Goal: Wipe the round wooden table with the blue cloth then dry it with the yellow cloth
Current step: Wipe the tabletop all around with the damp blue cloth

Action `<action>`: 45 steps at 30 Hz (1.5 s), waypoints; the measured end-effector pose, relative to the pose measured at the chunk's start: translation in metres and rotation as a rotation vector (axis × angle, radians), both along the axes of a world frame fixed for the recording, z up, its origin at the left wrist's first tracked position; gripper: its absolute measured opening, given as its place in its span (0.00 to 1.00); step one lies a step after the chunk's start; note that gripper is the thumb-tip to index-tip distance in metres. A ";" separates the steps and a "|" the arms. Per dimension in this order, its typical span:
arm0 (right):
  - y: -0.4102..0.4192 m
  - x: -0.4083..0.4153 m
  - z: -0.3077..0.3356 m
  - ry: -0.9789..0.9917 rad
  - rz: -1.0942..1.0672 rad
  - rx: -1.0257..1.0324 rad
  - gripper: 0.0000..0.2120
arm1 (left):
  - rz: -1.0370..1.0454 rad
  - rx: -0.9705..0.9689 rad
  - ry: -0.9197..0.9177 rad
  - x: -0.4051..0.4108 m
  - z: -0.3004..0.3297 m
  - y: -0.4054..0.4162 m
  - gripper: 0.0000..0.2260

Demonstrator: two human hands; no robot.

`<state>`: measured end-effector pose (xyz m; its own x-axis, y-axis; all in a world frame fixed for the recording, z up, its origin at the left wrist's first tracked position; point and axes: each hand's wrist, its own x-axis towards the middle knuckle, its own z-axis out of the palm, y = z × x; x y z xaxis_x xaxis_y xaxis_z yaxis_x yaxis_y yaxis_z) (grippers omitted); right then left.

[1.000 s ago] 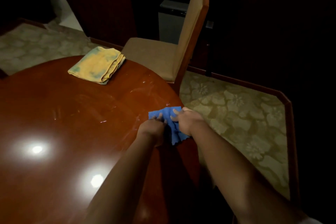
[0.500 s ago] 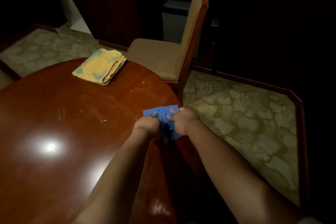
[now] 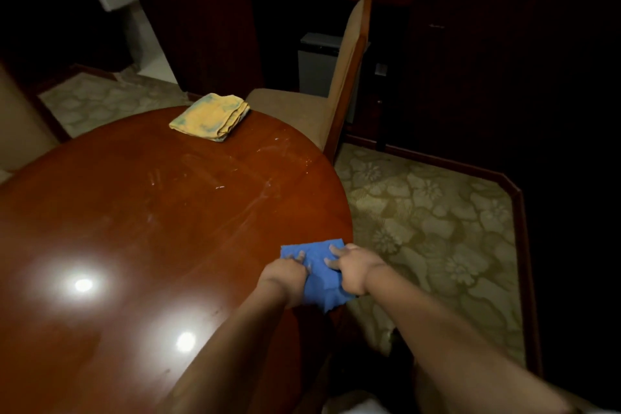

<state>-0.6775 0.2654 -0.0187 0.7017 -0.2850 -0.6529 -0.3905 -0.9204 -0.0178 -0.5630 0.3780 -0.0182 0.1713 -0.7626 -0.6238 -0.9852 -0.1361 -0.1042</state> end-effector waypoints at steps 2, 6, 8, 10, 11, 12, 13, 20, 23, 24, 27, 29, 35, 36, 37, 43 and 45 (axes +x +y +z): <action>0.022 -0.007 -0.002 0.024 0.026 0.003 0.32 | -0.004 0.011 -0.010 -0.007 0.010 0.023 0.26; 0.063 -0.002 -0.003 0.057 0.087 0.022 0.33 | 0.013 0.091 -0.042 -0.016 0.028 0.068 0.25; 0.082 0.003 -0.004 0.053 0.125 0.026 0.33 | 0.048 0.102 -0.055 -0.015 0.031 0.090 0.25; 0.097 0.007 -0.003 0.052 0.156 0.015 0.32 | 0.090 0.091 -0.048 -0.013 0.028 0.107 0.26; 0.101 0.009 -0.003 0.053 0.166 0.006 0.32 | 0.105 0.081 -0.039 -0.013 0.027 0.113 0.27; 0.103 0.010 -0.003 0.053 0.172 0.001 0.32 | 0.118 0.070 -0.031 -0.013 0.026 0.117 0.28; 0.104 0.011 -0.002 0.053 0.173 0.000 0.32 | 0.130 0.060 -0.026 -0.014 0.025 0.118 0.27; 0.083 0.021 -0.002 0.019 0.180 -0.003 0.33 | 0.276 0.034 0.023 -0.006 0.020 0.094 0.21; 0.061 0.043 -0.001 0.003 0.190 -0.026 0.32 | 0.297 0.000 0.028 0.017 0.011 0.077 0.25; 0.053 0.051 0.000 -0.001 0.193 -0.024 0.31 | 0.302 0.001 0.030 0.023 0.010 0.070 0.26; 0.030 0.077 -0.001 -0.017 0.200 -0.029 0.29 | 0.310 0.010 0.020 0.044 0.008 0.045 0.26; 0.012 0.094 -0.002 -0.026 0.211 -0.046 0.29 | 0.334 0.009 0.020 0.061 0.005 0.024 0.26; -0.043 0.149 -0.001 -0.059 0.215 -0.088 0.28 | 0.382 -0.008 0.032 0.120 0.002 -0.037 0.23; -0.052 0.158 0.000 -0.070 0.211 -0.086 0.28 | 0.383 -0.017 0.035 0.131 0.001 -0.047 0.23; -0.060 0.167 0.001 -0.083 0.208 -0.081 0.28 | 0.379 -0.026 0.036 0.140 0.000 -0.055 0.23; -0.104 0.221 0.001 -0.108 0.236 -0.078 0.26 | 0.459 -0.048 0.032 0.179 -0.004 -0.095 0.27; -0.113 0.236 0.002 -0.107 0.252 -0.091 0.25 | 0.466 -0.061 0.024 0.190 -0.003 -0.104 0.26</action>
